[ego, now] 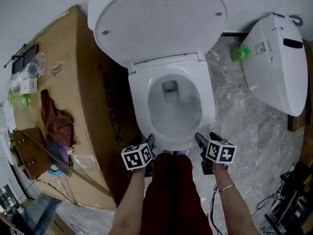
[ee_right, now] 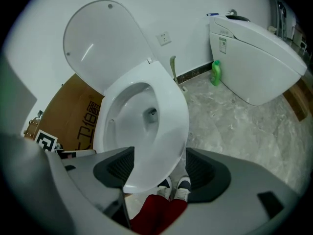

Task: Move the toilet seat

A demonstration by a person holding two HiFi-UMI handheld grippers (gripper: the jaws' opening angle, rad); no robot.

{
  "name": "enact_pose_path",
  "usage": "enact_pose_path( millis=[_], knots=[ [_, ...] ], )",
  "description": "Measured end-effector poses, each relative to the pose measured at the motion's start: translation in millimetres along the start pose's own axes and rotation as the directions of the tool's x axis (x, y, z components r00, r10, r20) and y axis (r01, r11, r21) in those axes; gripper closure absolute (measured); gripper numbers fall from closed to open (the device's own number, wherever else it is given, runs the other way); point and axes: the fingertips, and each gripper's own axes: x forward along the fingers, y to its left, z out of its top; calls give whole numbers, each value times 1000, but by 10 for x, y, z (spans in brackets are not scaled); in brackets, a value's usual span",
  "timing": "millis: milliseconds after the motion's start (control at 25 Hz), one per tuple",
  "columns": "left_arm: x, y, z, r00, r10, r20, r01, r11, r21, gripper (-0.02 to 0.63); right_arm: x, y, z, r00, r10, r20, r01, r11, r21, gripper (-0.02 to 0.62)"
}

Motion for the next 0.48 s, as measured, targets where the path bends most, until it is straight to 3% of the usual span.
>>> enact_pose_path(
  millis=[480],
  knots=[
    [114,-67,10,1000,-19,-25,18,999,-44,377,117,-20,16,1000,19,-23,-17,997,69,278]
  ],
)
